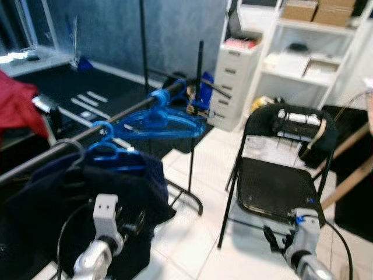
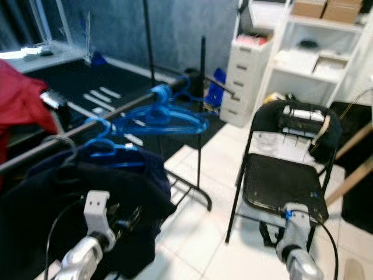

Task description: Hang hanger

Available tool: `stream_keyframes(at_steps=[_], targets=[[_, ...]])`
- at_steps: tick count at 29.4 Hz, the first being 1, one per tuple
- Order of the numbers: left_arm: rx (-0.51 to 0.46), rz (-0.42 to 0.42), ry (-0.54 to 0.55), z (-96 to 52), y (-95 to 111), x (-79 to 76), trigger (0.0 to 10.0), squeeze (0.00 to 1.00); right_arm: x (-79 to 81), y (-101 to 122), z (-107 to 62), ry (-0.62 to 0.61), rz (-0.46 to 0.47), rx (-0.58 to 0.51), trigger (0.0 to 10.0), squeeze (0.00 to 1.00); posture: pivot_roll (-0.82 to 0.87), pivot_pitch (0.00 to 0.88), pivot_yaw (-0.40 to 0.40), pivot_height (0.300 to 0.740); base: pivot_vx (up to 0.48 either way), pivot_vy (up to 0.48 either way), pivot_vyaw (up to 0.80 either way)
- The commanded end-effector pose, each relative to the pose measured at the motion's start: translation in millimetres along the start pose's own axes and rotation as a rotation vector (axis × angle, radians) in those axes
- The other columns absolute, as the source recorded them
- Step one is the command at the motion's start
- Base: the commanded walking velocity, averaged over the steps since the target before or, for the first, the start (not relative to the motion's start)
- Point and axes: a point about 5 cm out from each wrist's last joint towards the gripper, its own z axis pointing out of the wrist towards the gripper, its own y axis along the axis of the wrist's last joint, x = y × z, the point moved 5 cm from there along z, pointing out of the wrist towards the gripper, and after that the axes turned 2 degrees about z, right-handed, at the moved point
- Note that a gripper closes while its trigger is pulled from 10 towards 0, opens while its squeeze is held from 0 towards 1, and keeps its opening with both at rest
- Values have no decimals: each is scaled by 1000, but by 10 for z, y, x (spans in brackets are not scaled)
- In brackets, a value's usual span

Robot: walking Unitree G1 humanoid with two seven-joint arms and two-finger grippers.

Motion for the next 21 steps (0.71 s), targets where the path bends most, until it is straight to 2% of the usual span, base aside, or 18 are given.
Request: stream_keyframes(at_steps=[1, 2, 4, 5, 7, 8, 9, 10, 12, 17, 21], targets=[[41, 55, 127, -62, -58, 240, 10000, 0, 14, 96, -10, 41, -47, -36, 10000, 0, -62, 0, -35, 740, 0, 0, 0], [41, 55, 127, -62, -58, 240, 10000, 0, 14, 96, -10, 41, -47, -36, 10000, 0, -62, 0, -35, 740, 0, 0, 0], [90, 137, 314, -206, -131, 571, 10000, 0, 117, 369, -4, 162, -149, -98, 10000, 0, -74, 0, -33, 740, 0, 0, 800], [90, 137, 314, -206, -131, 571, 10000, 0, 117, 369, -4, 162, -149, -98, 10000, 0, -74, 0, -33, 740, 0, 0, 800], [131, 185, 446, -333, -176, 769, 10000, 0, 263, 620, -26, 288, -237, -143, 10000, 0, -75, 0, -34, 740, 0, 0, 800], [131, 185, 446, -333, -176, 769, 10000, 0, 263, 620, -26, 288, -237, -143, 10000, 0, -75, 0, -34, 740, 0, 0, 800], [150, 206, 494, -393, -185, 821, 10000, 0, 348, 738, -58, 368, -267, -153, 10000, 0, -76, 0, -37, 740, 0, 0, 800], [150, 206, 494, -393, -185, 821, 10000, 0, 348, 738, -58, 368, -267, -153, 10000, 0, -76, 0, -37, 740, 0, 0, 800], [170, 219, 551, -471, -200, 858, 10000, 0, 489, 887, -169, 529, -319, -143, 10000, 0, -75, 0, -39, 740, 0, 0, 800], [174, 221, 558, -484, -208, 824, 10000, 0, 536, 932, -256, 611, -347, -123, 10000, 0, -78, 0, -42, 740, 0, 0, 800], [171, 219, 551, -483, -216, 785, 10000, 0, 519, 947, -284, 621, -372, -116, 10000, 0, -80, 0, -42, 740, 0, 0, 800]])
